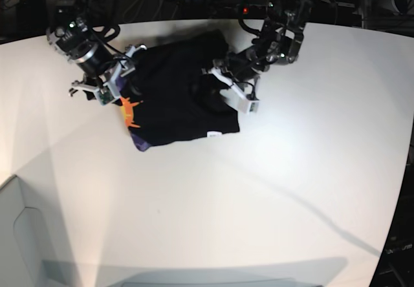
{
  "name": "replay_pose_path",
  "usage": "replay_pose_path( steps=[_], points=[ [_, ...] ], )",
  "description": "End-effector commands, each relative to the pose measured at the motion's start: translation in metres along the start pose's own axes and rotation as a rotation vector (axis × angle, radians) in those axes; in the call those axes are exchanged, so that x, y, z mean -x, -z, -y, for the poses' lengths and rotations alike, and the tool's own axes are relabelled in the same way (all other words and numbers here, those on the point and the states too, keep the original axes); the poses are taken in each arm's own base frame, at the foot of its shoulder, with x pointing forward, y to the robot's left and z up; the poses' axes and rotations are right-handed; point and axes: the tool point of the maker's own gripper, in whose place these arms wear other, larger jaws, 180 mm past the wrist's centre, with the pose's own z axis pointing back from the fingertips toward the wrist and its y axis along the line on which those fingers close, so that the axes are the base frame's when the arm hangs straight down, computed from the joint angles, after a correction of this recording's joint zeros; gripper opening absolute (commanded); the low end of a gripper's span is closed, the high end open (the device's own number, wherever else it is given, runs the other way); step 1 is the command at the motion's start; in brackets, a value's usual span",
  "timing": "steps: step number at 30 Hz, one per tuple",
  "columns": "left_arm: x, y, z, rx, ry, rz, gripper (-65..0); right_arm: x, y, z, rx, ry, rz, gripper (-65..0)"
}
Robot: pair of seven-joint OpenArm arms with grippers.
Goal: Fold the T-shirt properly
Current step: 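Grasp the bundle's edge with the left gripper and flip it over, then smooth the flipped bundle with the right gripper and release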
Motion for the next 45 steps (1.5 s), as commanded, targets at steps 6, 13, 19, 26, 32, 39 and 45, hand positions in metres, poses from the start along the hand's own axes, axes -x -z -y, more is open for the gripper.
replay_pose_path(
  steps=[6, 13, 19, 26, 32, 39, 45],
  points=[
    [-0.028, 0.005, -0.011, -0.090, 0.330, -0.112, -65.0, -0.009, -0.012, 0.027, 0.088, 0.031, 0.053, -34.4],
    [-0.060, 0.030, 0.015, -0.149, 0.970, -0.232, -65.0, 0.001, -0.042, 0.090, 0.332, 0.166, 0.076, -34.3],
    [-0.079, 0.064, 0.039, -0.220, 1.338, -0.234, -65.0, 0.024, -0.066, 0.110, 0.426, 0.205, 0.034, -34.3],
    [-0.070, 0.098, 0.117, -0.041, 1.772, -0.146, -65.0, 0.050, -0.078, 0.104, 0.474, 0.300, -0.003, -34.4],
    [-0.065, 0.120, 0.144, -0.060, 1.906, -0.148, -64.0, 0.060, -0.086, 0.104, 0.508, 0.342, -0.015, -34.4],
    [-0.080, 0.120, 0.154, -0.113, 1.964, -0.087, -33.3, 0.057, -0.083, 0.103, 0.502, 0.340, -0.008, -34.4],
    [-0.110, 0.094, 0.197, -0.073, 1.904, 0.094, -20.1, 0.049, -0.074, 0.097, 0.469, 0.330, 0.007, -34.4]
  ],
)
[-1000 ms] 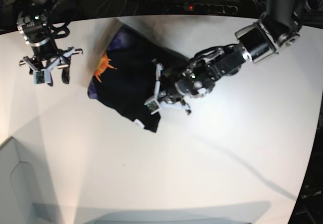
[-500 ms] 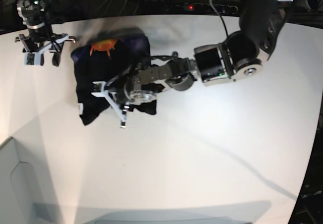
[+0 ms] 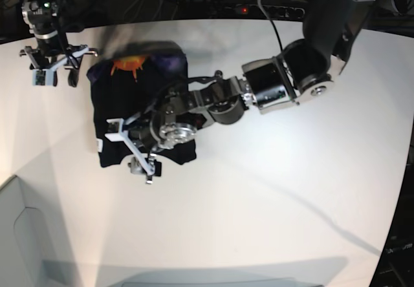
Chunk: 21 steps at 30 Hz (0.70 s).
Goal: Fold the T-shirt properly
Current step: 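Smooth the flipped bundle with the right gripper and release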
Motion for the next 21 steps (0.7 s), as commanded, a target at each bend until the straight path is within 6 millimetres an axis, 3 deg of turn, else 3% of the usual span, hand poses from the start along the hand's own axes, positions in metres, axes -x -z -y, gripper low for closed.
replay_pose_path(
  steps=[1, 3, 6, 10, 12, 15, 19, 21],
  points=[
    [-0.016, -0.010, -0.026, -0.063, 0.001, 0.053, -20.1, -0.014, -0.002, -0.004, -0.018, -0.012, 0.053, -34.4],
    [-0.014, -0.030, -0.055, -0.134, -0.034, 0.069, -20.1, -0.016, 0.001, -0.012, -0.043, -0.018, 0.061, -34.4],
    [0.009, -0.063, -0.094, -0.240, -0.097, 0.033, -20.1, -0.021, 0.005, -0.027, -0.087, -0.027, 0.074, -34.4],
    [0.087, -0.113, -0.122, -0.370, -0.234, -0.077, -20.1, -0.028, 0.010, -0.052, -0.158, -0.042, 0.092, -36.0],
    [0.133, -0.137, -0.123, -0.422, -0.327, -0.147, -20.1, -0.039, 0.014, -0.055, -0.165, -0.043, 0.117, -40.8],
    [0.200, -0.170, -0.104, -0.479, -0.483, -0.267, -20.1, -0.039, 0.020, -0.056, -0.171, -0.031, 0.117, -52.0],
    [0.267, -0.208, -0.069, -0.538, -0.672, -0.407, -20.1, -0.031, 0.027, -0.055, -0.176, -0.009, 0.097, -65.0],
    [0.292, -0.225, -0.051, -0.561, -0.745, -0.469, -20.1, -0.025, 0.027, -0.055, -0.178, -0.009, 0.079, -65.0]
  ],
)
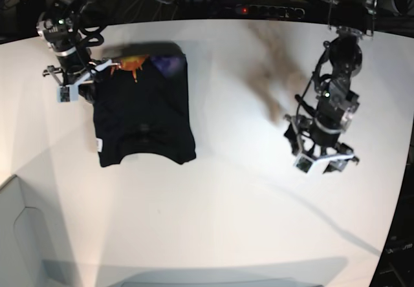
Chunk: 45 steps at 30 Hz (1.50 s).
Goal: Fold the T-shirt properly
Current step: 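Smooth the flipped bundle with the right gripper and release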
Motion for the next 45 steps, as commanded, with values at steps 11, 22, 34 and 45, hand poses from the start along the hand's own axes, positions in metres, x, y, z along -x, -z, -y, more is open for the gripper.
replay_pose_path(
  steps=[11, 22, 34, 45],
  points=[
    [0.055, -0.021, -0.069, -0.192, -0.165, -0.095, -20.1, 0.037, 0.005, 0.007, -0.027, 0.034, -0.078, -65.0],
    [0.088, -0.031, -0.060, -0.182, -0.177, -0.169, -20.1, -0.035, -0.014, -0.025, -0.073, -0.040, 0.117, -65.0],
    [0.123, -0.043, -0.039, -0.173, -0.269, -0.241, -20.1, 0.027, 0.001, -0.147, -0.440, -0.007, -0.048, -65.0],
    [0.144, -0.051, -0.018, -0.135, -0.276, -0.292, -20.1, 0.077, -0.008, -0.167, -0.540, 0.005, -0.125, -65.0]
  ],
)
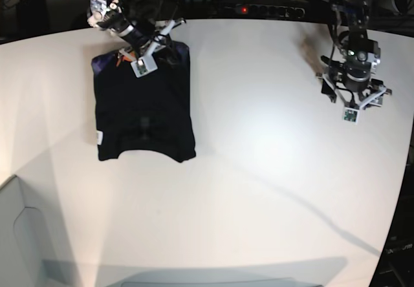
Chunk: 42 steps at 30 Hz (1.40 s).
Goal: Fold the T-shirt properly
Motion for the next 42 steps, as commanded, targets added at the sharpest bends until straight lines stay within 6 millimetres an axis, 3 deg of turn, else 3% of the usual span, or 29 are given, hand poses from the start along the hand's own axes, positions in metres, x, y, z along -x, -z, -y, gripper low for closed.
replay_pose_path(
  steps=[1, 6, 9, 12, 17, 22, 26, 31, 34, 40, 42],
  points=[
    [-0.008, -0.003, -0.008, -0.022, -0.001, 0.030, -20.1, -0.014, -0.006, -0.004, -0.008, -0.010, 0.061, -65.0],
    [-0.003, -0.012, -0.005, -0.019, 0.015, 0.027, -20.2, -0.052, -0.025, -0.010, 0.004, -0.053, 0.206, -65.0],
    [-0.001, -0.022, -0.001, -0.015, 0.032, 0.036, -21.2, -0.068, -0.039, 0.002, 0.055, -0.083, 0.251, -65.0],
    [0.010, -0.031, 0.003, -0.011, 0.018, 0.019, -32.4, -0.078, -0.055, 0.026, 0.143, -0.098, 0.278, -65.0],
    [0.050, -0.042, -0.011, -0.045, -0.132, -0.057, -64.7, -0.069, -0.090, 0.082, 0.327, -0.083, 0.261, -65.0],
    [0.092, -0.063, -0.024, -0.011, -0.312, -0.107, -65.0, -0.050, -0.146, 0.135, 0.550, -0.053, 0.229, -65.0],
    [0.135, -0.088, -0.036, -0.018, -0.358, -0.189, -65.0, -0.010, -0.194, 0.166, 0.716, 0.010, 0.076, -65.0],
    [0.205, -0.114, -0.026, -0.001, -0.355, -0.365, -65.0, 0.052, -0.232, 0.159, 0.771, 0.082, -0.145, -65.0],
    [0.240, -0.111, 0.010, 0.060, -0.399, -0.396, -65.0, 0.087, -0.228, 0.138, 0.707, 0.140, -0.235, -65.0],
    [0.286, -0.087, 0.121, 0.282, -0.339, -0.390, -65.0, 0.187, -0.189, 0.100, 0.537, 0.387, -0.382, -65.0],
    [0.308, -0.078, 0.150, 0.320, -0.354, -0.436, -65.0, 0.214, -0.173, 0.090, 0.497, 0.474, -0.391, -65.0]
  ],
)
